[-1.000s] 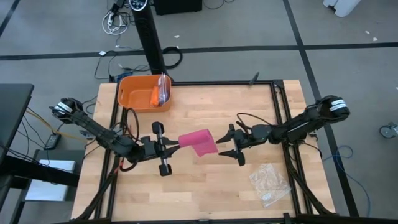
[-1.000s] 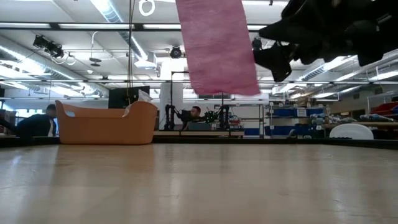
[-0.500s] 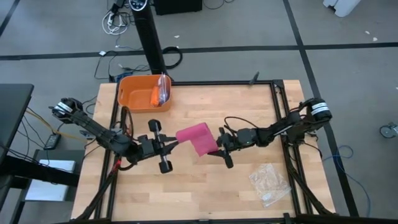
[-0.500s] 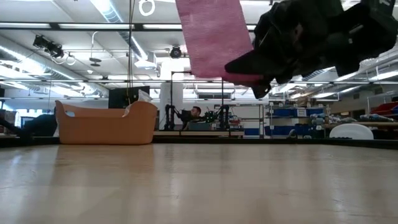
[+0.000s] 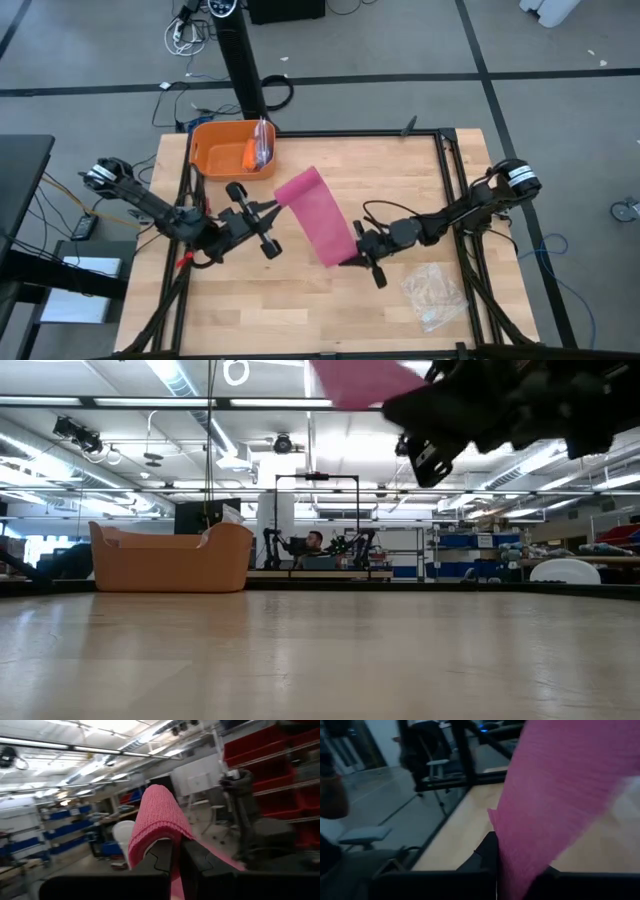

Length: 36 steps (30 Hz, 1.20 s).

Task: Roll bandage
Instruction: Roll the pink bandage

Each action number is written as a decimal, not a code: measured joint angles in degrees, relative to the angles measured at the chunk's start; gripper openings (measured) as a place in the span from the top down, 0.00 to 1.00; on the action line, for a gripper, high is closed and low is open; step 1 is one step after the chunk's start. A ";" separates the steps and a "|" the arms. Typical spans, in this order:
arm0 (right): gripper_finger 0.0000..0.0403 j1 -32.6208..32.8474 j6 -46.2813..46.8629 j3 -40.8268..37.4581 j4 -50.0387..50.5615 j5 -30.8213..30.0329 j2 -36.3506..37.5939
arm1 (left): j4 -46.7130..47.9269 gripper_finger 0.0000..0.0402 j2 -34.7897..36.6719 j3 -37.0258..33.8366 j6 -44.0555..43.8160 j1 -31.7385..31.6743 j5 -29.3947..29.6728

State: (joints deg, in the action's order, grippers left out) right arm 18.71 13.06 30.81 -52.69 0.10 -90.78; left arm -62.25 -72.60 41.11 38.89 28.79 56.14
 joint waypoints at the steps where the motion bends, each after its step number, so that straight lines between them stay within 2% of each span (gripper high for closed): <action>1: 0.99 0.86 0.00 0.00 -0.05 -0.02 0.15 | -1.58 0.95 0.00 -0.59 0.80 -0.43 0.30; 8: 1.00 5.30 1.29 0.02 0.11 -1.95 1.05 | -10.91 0.95 0.00 -5.49 5.97 -2.83 4.73; 12: 1.00 6.38 1.40 0.07 0.38 -2.43 2.95 | -11.46 0.95 0.07 -7.94 6.24 -4.33 7.12; 17: 1.00 7.02 0.59 0.07 3.95 -6.80 7.90 | -11.17 0.95 0.15 -10.81 5.13 -4.80 9.19; 23: 1.00 6.98 -2.34 0.07 5.34 -8.23 15.22 | -1.05 0.95 0.06 -12.90 -2.52 -4.81 14.72; 27: 1.00 5.89 -5.47 3.22 12.90 -8.92 20.13 | 9.45 0.95 -1.24 -13.29 -13.08 -4.90 14.82; 31: 1.00 4.84 -10.42 10.69 24.49 -11.47 22.18 | 13.89 0.95 -3.67 -13.26 -20.68 -5.22 12.69; 36: 1.00 2.61 -15.84 22.45 37.22 -13.89 21.45 | 13.78 0.95 -7.48 -13.19 -25.49 -5.18 5.92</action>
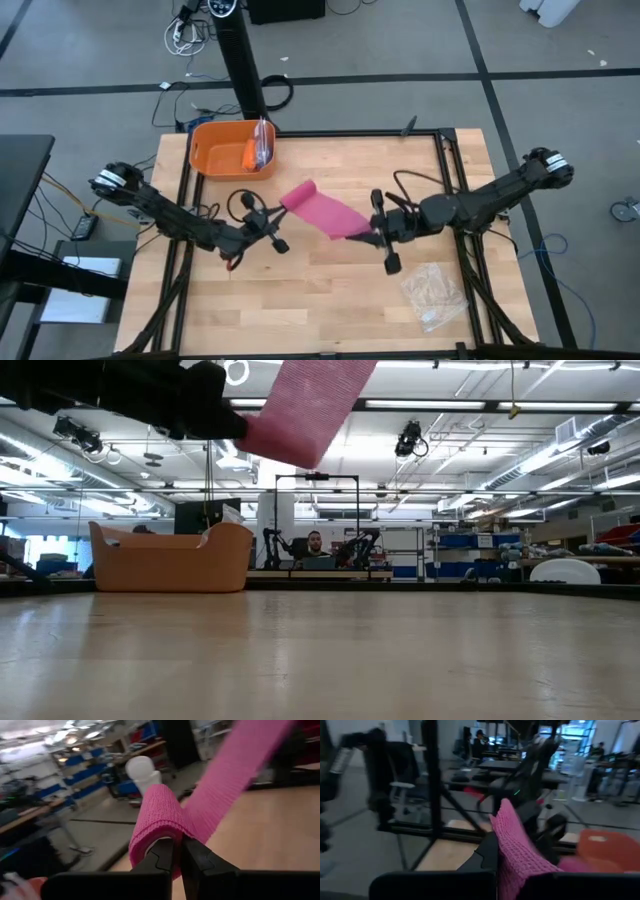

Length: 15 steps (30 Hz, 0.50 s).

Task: Roll bandage
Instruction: Roll the pink bandage

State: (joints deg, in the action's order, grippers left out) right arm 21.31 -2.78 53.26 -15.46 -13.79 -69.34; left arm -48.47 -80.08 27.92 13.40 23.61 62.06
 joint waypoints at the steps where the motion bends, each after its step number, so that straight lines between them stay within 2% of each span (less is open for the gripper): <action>1: 1.00 -0.59 -0.99 2.10 2.10 -0.26 -0.43 | 0.06 0.95 -0.74 0.06 -0.82 -0.02 -1.41; 8: 1.00 -5.92 -6.09 15.34 12.98 -0.79 -3.71 | 0.32 0.95 -6.84 5.35 -1.60 0.00 -11.74; 15: 1.00 -10.94 -9.13 22.80 20.18 -0.73 -6.55 | 0.70 0.95 -13.79 13.45 1.92 0.00 -20.69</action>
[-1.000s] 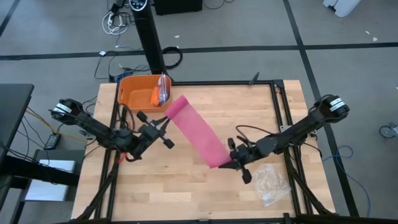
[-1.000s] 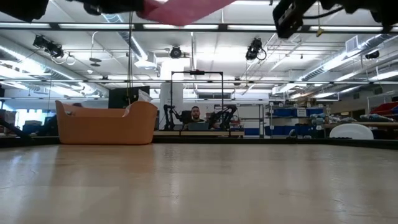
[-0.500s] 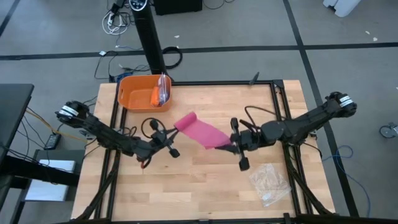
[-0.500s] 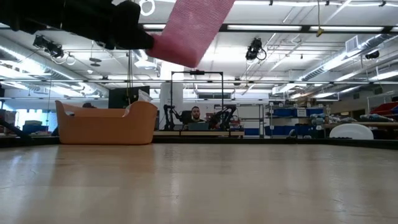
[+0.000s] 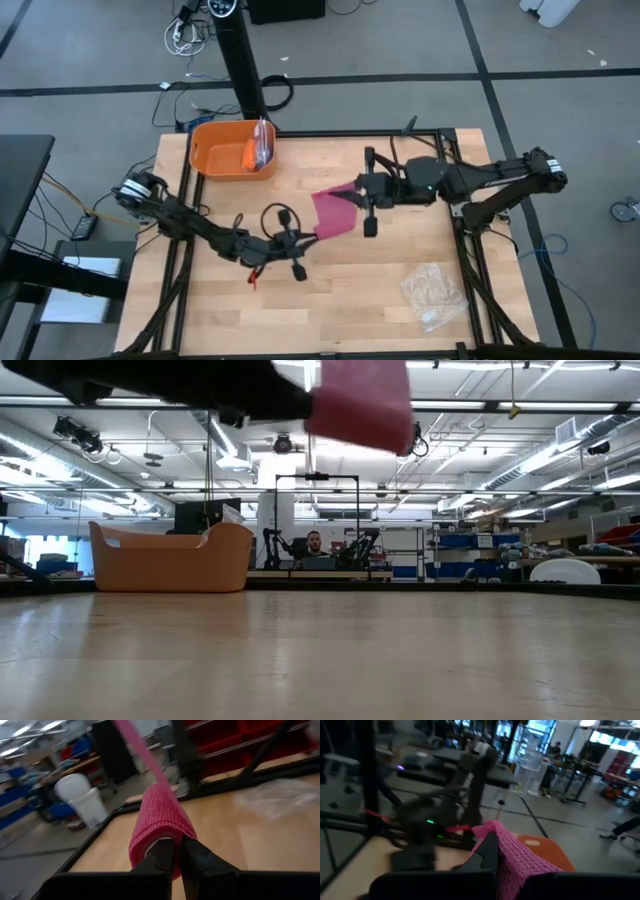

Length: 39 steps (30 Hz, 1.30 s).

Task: Roll bandage
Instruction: Roll the pink bandage

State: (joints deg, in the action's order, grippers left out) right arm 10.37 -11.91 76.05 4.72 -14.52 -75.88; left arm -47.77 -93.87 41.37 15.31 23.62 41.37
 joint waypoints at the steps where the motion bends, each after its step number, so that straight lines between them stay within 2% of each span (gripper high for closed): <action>1: 1.00 -0.71 -0.08 0.24 0.61 0.02 -0.08 | 0.02 0.95 -0.76 1.07 0.77 0.05 -0.78; 7: 1.00 -5.29 0.17 0.37 4.72 -0.29 -0.08 | 0.20 0.95 -2.55 6.46 7.31 2.16 -2.35; 15: 1.00 -10.04 2.46 0.37 14.03 -0.58 0.01 | 0.00 0.95 -2.27 11.01 15.97 5.55 -1.58; 19: 1.00 -11.31 6.09 0.37 18.60 2.48 -0.22 | 0.22 0.95 -2.27 11.86 18.67 5.71 0.37; 26: 0.99 -11.56 9.75 0.37 24.65 4.41 -3.93 | -0.02 0.95 -2.27 12.98 19.01 5.75 0.47; 33: 0.97 -11.62 11.42 0.37 24.35 8.50 -10.15 | -0.24 0.95 -2.27 13.44 16.08 6.18 -0.13; 39: 0.84 -11.65 10.86 0.37 24.31 10.42 -11.03 | -0.38 0.95 -2.27 13.44 15.66 6.92 0.12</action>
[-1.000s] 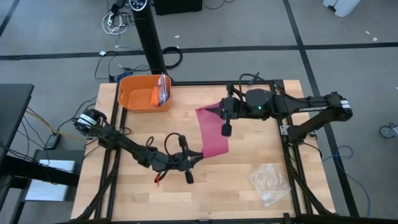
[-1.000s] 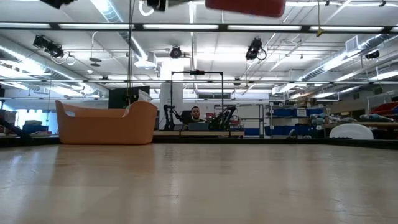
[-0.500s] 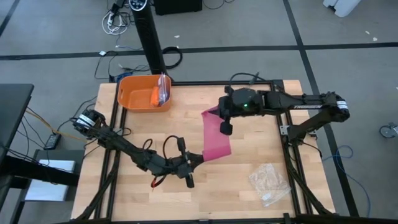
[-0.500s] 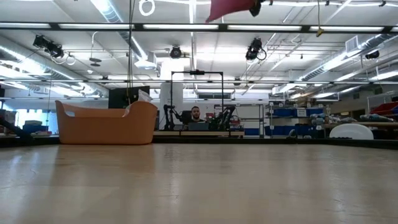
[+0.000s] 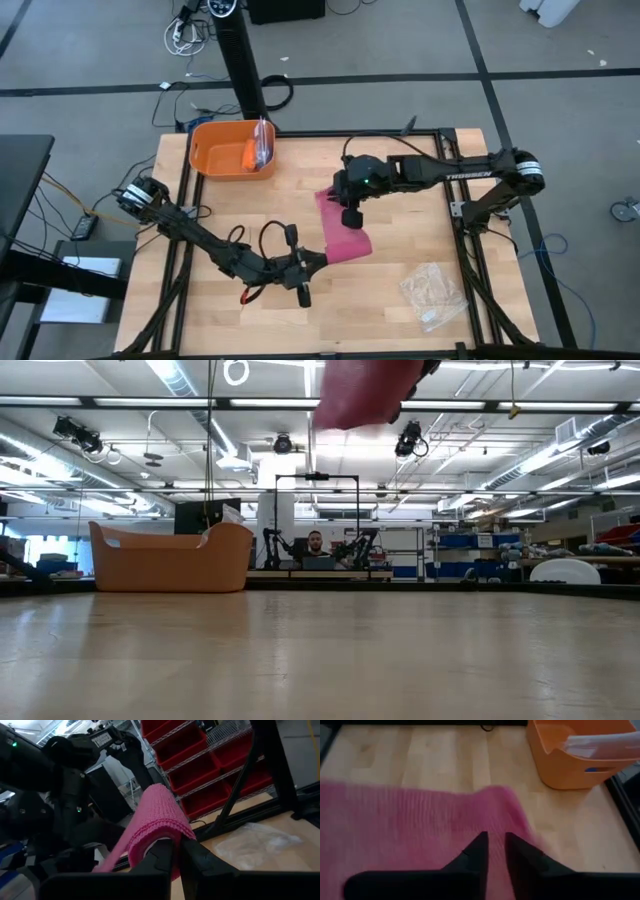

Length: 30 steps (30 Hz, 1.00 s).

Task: Roll bandage
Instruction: Roll the pink bandage

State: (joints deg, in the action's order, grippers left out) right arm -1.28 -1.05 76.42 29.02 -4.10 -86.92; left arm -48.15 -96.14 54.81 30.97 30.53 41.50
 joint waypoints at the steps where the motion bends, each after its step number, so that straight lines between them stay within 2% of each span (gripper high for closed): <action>1: 0.81 0.03 -0.05 0.00 0.17 0.43 0.32 | -0.06 0.95 0.01 0.00 -0.47 0.05 0.01; 9: 0.54 -0.01 -0.03 0.00 0.37 0.95 3.47 | 0.05 0.95 0.01 0.00 -2.73 0.03 0.23; 16: 0.39 0.01 -1.17 0.00 2.18 0.75 7.22 | -0.08 0.95 0.00 0.00 -2.71 0.03 1.37; 21: 0.36 1.51 -3.95 -0.15 10.56 -11.99 15.30 | 0.83 0.95 0.02 -0.02 -0.97 0.01 4.41; 25: 0.37 1.47 -0.75 -7.11 10.58 -11.50 23.10 | 2.57 0.95 0.07 -0.02 -1.34 0.01 4.55; 30: 0.41 1.52 3.07 -24.53 0.38 -9.11 33.25 | 4.40 0.95 0.07 -0.26 -4.44 -1.02 1.07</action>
State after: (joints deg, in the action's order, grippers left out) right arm 0.24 2.02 51.90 29.41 -13.21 -53.66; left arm -43.75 -96.07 54.55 26.53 29.52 42.56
